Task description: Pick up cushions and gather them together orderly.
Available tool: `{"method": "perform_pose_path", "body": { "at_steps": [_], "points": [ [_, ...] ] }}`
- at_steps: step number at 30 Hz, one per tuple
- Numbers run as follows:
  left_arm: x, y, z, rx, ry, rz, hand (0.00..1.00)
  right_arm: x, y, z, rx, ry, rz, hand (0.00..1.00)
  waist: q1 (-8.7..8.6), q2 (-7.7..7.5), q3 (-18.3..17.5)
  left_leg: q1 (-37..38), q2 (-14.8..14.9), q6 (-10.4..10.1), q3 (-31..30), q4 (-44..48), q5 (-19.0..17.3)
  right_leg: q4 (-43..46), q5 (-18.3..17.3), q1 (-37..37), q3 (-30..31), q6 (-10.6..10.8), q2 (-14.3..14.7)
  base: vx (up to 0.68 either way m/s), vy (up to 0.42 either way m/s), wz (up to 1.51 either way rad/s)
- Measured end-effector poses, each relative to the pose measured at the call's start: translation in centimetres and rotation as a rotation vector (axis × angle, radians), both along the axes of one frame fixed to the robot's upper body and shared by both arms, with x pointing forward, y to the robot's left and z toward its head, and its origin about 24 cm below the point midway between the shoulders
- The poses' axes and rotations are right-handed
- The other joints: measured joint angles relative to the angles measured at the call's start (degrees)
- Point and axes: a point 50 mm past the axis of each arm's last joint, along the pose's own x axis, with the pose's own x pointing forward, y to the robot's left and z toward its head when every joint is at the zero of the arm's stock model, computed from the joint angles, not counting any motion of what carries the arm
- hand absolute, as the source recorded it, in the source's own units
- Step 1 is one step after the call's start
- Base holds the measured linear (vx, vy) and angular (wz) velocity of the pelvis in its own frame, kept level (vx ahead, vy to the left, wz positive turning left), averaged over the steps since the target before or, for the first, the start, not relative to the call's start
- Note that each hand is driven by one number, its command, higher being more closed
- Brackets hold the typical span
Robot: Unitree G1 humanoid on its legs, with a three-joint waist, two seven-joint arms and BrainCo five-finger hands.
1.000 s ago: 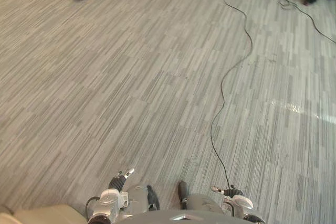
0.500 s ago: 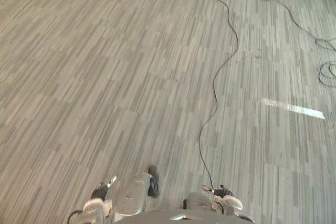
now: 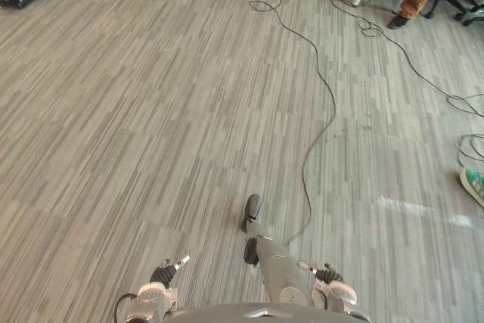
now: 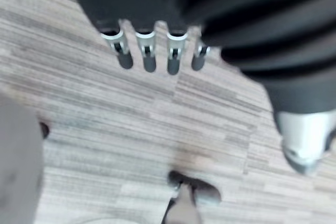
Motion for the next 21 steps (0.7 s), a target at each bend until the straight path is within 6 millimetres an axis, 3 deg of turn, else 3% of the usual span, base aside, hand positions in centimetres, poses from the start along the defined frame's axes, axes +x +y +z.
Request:
{"method": "perform_pose_path", "body": {
  "at_steps": [2, 3, 4, 5, 6, 7, 8, 9, 11, 13, 14, 15, 17, 18, 19, 20, 21],
  "points": [
    [1.0, 0.1, 0.3, 0.006, -0.025, -0.001, 0.0, -0.1, -0.4, 0.0, 0.004, 0.004, -0.027, 0.0, -0.64, 1.53, 0.35, 0.43, 1.39, 1.67, -1.13, -0.23, 3.24, 7.96, -0.37, -0.72, 0.98, 0.05, 0.67, 0.63, -0.203, 0.2],
    [0.9, 0.1, 0.3, 0.004, -0.028, 0.008, 0.0, -0.4, -0.8, -0.1, -0.007, 0.019, -0.018, 0.0, -0.17, 3.16, 0.13, 0.25, 3.78, 2.01, -0.49, 5.21, 6.97, 12.07, -5.31, 0.85, -0.01, -0.01, 2.45, 0.75, -0.251, 0.09],
    [0.9, 0.1, 0.3, 0.003, -0.028, 0.015, 0.0, -0.5, -0.9, -0.1, -0.008, 0.024, -0.013, 0.0, -0.06, 3.51, 0.1, -0.37, 4.38, 1.44, -0.75, 8.09, 8.93, 12.82, -6.59, 1.79, -0.35, -0.12, 2.79, 0.58, -0.19, -0.03],
    [0.5, 0.2, 0.2, -0.001, -0.018, 0.028, 0.0, -0.4, -1.1, 0.0, -0.013, 0.024, -0.004, 0.0, -0.1, 3.65, 0.12, -3.93, 4.8, 1.11, -0.94, 16.95, 16.84, 13.02, -9.56, 4.34, -0.51, 0.61, 3.04, 0.58, -0.163, 0.06],
    [0.0, 0.0, 0.0, -0.011, -0.006, 0.042, 0.0, -0.4, -1.0, 0.0, -0.012, 0.024, 0.007, 0.0, 0.11, 3.45, 0.04, -8.8, 5.95, -1.36, -0.1, 26.88, 28.74, 9.8, -10.68, 8.44, 0.1, 0.94, 3.73, 0.57, -0.142, 0.0],
    [-0.6, -0.3, -0.2, -0.025, 0.008, 0.052, 0.0, -0.6, -1.2, 0.0, -0.022, 0.03, 0.013, 0.0, 0.57, 4.77, 0.11, -15.53, 10.51, -0.27, 4.82, 40.83, 23.88, 5.08, -10.73, 13.58, 0.56, 1.03, 5.97, 0.68, -0.15, -0.14],
    [-0.9, -0.2, -0.3, -0.028, 0.01, 0.062, 0.0, -0.6, -1.2, 0.0, -0.024, 0.031, 0.018, 0.0, 1.16, 4.95, 0.23, -18.22, 12.74, 1.11, 7.79, 46.28, 20.22, 3.2, -10.93, 15.96, 1.14, 0.8, 6.86, 0.55, -0.091, -0.3],
    [-0.7, 0.1, -0.1, -0.043, -0.009, 0.115, 0.0, -0.7, -1.1, -0.1, -0.018, 0.035, 0.014, 0.0, 2.53, 4.79, 0.28, -22.53, 15.29, 2.82, 12.0, 51.92, 13.92, 0.54, -10.99, 20.47, 1.95, 0.96, 7.4, 0.54, -0.062, -0.35],
    [-0.4, 0.2, 0.1, -0.049, -0.036, 0.136, 0.0, -0.5, -1.0, -0.1, -0.015, 0.032, 0.016, 0.0, 4.18, 4.3, 0.64, -27.55, 15.57, 2.59, 15.39, 49.88, 8.43, -1.88, -11.95, 26.52, 4.16, 1.74, 7.36, 0.57, -0.01, -0.37],
    [-0.2, 0.2, 0.2, -0.052, -0.051, 0.14, 0.0, -0.2, -0.9, 0.0, -0.01, 0.024, 0.016, 0.0, 4.54, 4.31, 0.64, -31.53, 14.68, 2.25, 16.51, 44.22, 4.79, -3.99, -12.65, 30.64, 5.23, 2.63, 6.73, 0.39, 0.038, -0.3],
    [0.0, 0.2, 0.3, -0.053, -0.065, 0.14, 0.0, 0.1, -0.8, 0.0, -0.009, 0.017, 0.016, 0.0, 4.94, 4.27, 0.67, -33.89, 13.0, 1.86, 16.93, 35.62, 3.14, -5.14, -13.48, 33.06, 6.32, 3.71, 5.66, 0.42, 0.109, -0.38],
    [0.2, 0.2, 0.5, -0.054, -0.078, 0.141, 0.0, 0.4, -0.8, 0.1, -0.009, 0.01, 0.018, 0.0, 5.35, 4.2, 0.71, -35.97, 10.83, 1.66, 16.49, 25.46, 3.63, -5.97, -14.78, 35.18, 7.57, 4.61, 4.21, 0.5, 0.138, -0.44],
    [0.2, 0.1, 0.5, -0.059, -0.081, 0.151, 0.0, 0.5, -0.7, 0.2, -0.011, 0.005, 0.021, 0.0, 5.79, 4.37, 0.63, -37.0, 7.72, 0.45, 14.16, 7.2, 9.04, -6.59, -17.33, 38.21, 8.95, 5.68, 2.36, 0.39, 0.175, -0.31],
    [-0.1, 0.2, 0.4, -0.057, -0.082, 0.153, 0.0, 0.1, -0.7, 0.0, -0.013, 0.018, 0.03, 0.0, 6.24, 5.33, 0.21, -38.99, 8.28, -1.25, 13.16, 0.72, 11.62, -7.14, -19.21, 39.74, 9.44, 6.73, 2.46, 0.49, 0.31, -0.31],
    [-0.5, 0.3, 0.3, -0.052, -0.07, 0.158, 0.0, -0.4, -0.7, -0.1, -0.014, 0.034, 0.032, 0.0, 6.66, 6.26, -0.17, -41.29, 9.99, -1.36, 12.86, -1.07, 12.28, -7.2, -21.28, 42.02, 10.39, 7.85, 2.97, 0.52, 0.346, -0.36],
    [-0.9, 0.5, 0.2, -0.046, -0.062, 0.161, 0.0, -0.6, -0.6, -0.2, -0.012, 0.04, 0.032, 0.0, 6.89, 6.38, -0.23, -41.69, 10.49, -0.75, 12.83, -1.49, 13.05, -7.21, -22.38, 43.43, 10.86, 8.52, 2.96, 0.52, 0.336, -0.47],
    [-1.6, 1.3, 0.1, -0.021, -0.036, 0.163, 0.0, -0.6, 0.2, -0.4, 0.0, 0.046, 0.054, 0.0, 7.76, 4.61, -0.83, -41.05, 9.04, 2.27, 12.46, 1.39, 21.7, -7.06, -24.92, 46.21, 12.48, 9.65, 0.38, 0.59, 0.329, -0.4]
  ]
}}
